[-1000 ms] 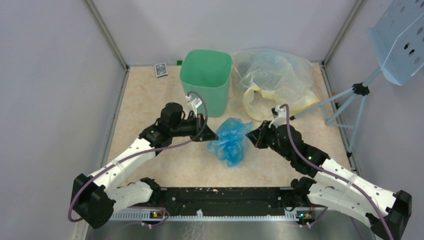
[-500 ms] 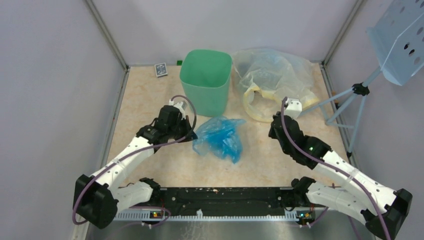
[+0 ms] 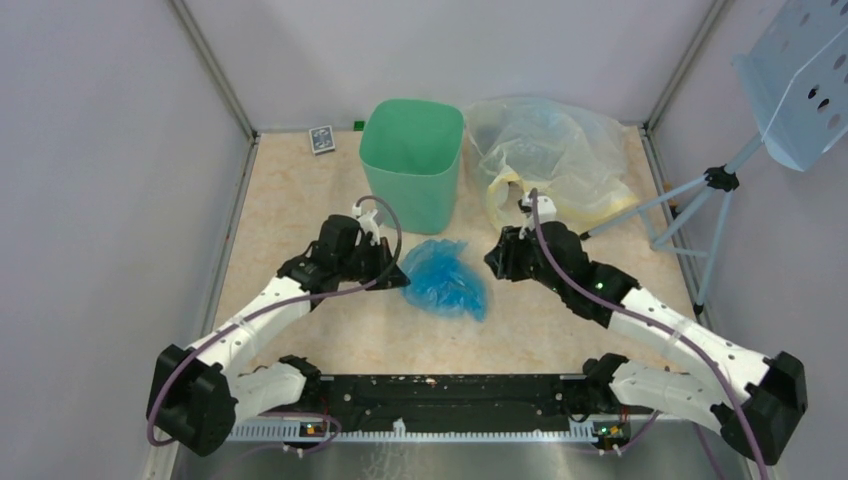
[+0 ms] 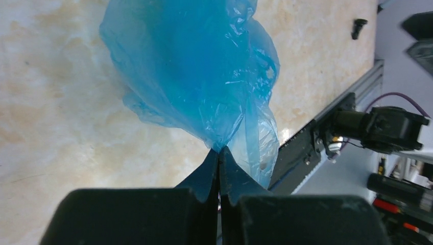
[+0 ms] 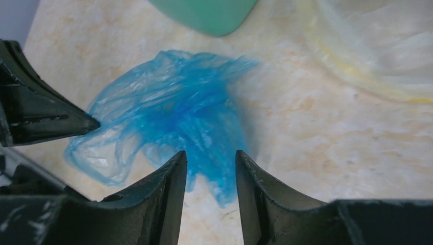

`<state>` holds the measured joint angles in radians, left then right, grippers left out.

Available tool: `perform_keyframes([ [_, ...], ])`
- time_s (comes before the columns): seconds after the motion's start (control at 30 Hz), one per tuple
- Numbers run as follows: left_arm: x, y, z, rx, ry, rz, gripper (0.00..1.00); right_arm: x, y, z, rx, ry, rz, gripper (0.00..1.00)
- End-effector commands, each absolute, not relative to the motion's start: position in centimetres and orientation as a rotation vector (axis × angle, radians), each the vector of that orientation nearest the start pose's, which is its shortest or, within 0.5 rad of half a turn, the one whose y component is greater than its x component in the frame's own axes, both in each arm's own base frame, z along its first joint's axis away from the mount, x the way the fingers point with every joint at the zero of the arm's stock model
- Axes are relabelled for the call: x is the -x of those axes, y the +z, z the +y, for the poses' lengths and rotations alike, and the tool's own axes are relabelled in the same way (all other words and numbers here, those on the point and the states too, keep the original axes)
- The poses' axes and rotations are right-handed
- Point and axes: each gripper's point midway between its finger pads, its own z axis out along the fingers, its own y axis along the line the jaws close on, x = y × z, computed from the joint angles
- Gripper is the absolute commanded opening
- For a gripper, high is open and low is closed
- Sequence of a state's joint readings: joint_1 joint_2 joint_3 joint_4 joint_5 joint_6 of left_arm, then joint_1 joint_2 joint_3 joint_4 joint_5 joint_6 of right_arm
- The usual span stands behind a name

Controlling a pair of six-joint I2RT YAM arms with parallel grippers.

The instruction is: Put the trash bags into the trash bin

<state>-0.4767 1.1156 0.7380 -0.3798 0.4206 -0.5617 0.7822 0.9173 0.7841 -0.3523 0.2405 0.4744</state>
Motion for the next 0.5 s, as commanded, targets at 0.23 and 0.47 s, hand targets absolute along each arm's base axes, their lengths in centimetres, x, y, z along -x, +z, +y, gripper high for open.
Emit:
perform_keyframes([
  [0.23, -18.1, 11.2, -22.2, -0.039, -1.201, 2.448, 0.0, -19.3, 15.6, 32.1, 0.326, 0.969, 2.287, 0.41],
  [0.47, -17.7, 10.1, -21.9, -0.024, -1.186, 2.469, 0.0, -17.9, 13.4, 34.1, 0.365, 1.018, 2.35, 0.46],
])
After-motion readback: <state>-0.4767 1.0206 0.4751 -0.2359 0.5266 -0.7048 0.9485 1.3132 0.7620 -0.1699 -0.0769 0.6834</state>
